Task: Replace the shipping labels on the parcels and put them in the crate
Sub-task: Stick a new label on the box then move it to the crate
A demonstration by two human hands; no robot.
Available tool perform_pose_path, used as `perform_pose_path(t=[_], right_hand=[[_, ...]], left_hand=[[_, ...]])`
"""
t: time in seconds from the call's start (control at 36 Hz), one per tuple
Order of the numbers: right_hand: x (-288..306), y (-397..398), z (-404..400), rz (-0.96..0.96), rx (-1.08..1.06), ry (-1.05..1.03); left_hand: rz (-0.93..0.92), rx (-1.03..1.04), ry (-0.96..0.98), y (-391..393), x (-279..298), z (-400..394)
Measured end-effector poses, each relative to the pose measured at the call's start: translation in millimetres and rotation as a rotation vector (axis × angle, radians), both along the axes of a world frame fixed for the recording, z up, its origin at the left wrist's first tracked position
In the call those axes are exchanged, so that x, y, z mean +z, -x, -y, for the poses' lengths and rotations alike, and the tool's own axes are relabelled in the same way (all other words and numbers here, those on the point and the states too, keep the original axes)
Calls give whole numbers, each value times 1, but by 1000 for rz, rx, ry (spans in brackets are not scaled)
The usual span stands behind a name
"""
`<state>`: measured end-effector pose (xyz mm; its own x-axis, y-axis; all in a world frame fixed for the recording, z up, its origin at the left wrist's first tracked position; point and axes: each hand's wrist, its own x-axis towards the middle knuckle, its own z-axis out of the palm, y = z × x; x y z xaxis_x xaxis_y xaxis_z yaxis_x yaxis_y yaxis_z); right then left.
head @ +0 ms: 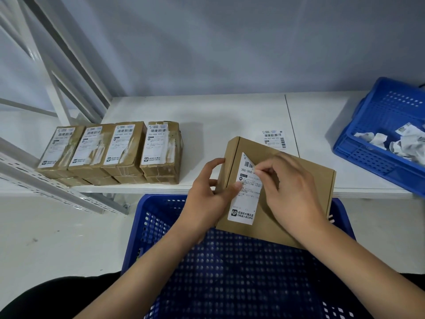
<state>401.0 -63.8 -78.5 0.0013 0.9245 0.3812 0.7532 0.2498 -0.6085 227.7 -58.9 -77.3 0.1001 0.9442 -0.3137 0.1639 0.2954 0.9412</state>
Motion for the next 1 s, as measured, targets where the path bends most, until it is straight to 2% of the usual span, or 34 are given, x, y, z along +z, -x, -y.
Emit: perform_pose_path(t=[0.78,1.0], right_hand=[[-1,7,9,22,75,12],[10,3,9,-52,88,174]], left_hand=[[49,2,57,2,-2,-4],[-68,-59,-11,9,0,-11]])
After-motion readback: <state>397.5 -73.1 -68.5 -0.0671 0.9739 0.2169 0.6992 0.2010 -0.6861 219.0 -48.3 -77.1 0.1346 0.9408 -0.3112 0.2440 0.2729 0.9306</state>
